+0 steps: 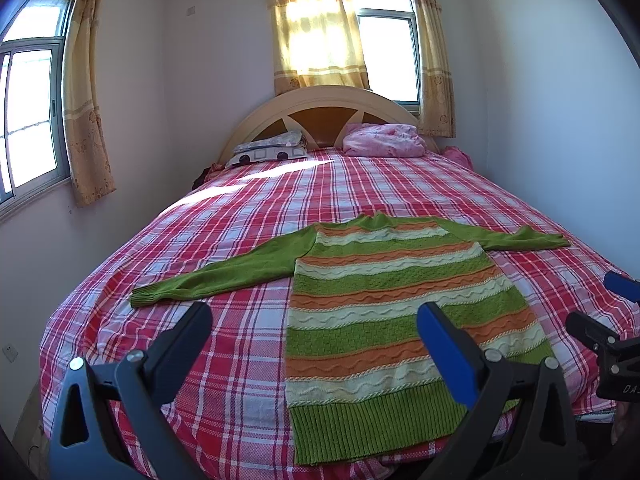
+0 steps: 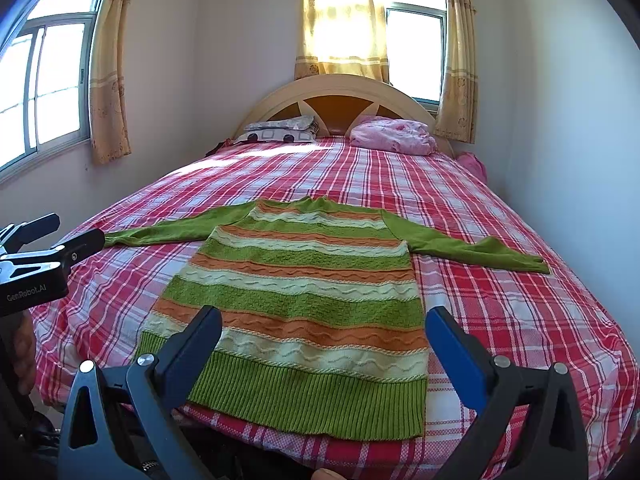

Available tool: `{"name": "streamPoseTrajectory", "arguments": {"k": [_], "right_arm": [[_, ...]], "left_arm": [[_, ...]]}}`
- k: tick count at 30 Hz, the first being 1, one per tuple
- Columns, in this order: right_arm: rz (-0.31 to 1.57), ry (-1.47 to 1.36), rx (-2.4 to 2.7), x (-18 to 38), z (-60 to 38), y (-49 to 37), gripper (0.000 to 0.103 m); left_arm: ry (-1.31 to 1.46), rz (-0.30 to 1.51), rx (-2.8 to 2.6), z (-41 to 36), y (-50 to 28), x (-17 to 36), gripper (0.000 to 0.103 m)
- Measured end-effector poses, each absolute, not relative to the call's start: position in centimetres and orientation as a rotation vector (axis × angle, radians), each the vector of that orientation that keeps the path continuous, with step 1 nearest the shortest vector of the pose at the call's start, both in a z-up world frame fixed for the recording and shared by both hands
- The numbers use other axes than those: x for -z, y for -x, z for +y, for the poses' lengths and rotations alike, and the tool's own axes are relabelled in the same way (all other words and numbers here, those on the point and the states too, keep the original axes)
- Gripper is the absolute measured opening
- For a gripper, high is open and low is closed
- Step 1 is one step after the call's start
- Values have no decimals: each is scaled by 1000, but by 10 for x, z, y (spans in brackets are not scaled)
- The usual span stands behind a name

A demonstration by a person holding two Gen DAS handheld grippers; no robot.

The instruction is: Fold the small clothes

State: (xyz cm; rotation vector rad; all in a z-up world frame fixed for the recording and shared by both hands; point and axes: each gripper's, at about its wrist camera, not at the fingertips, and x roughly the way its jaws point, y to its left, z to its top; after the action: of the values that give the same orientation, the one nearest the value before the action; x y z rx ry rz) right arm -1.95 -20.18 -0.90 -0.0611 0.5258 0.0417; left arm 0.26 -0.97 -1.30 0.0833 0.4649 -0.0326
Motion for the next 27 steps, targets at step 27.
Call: {"name": "streamPoseTrajectory", "arguments": {"k": [27], "right_arm": [[469,109,-47,-8,-192,38,102]], "left_arm": [[-82,442,64,-14,7,3,103]]}}
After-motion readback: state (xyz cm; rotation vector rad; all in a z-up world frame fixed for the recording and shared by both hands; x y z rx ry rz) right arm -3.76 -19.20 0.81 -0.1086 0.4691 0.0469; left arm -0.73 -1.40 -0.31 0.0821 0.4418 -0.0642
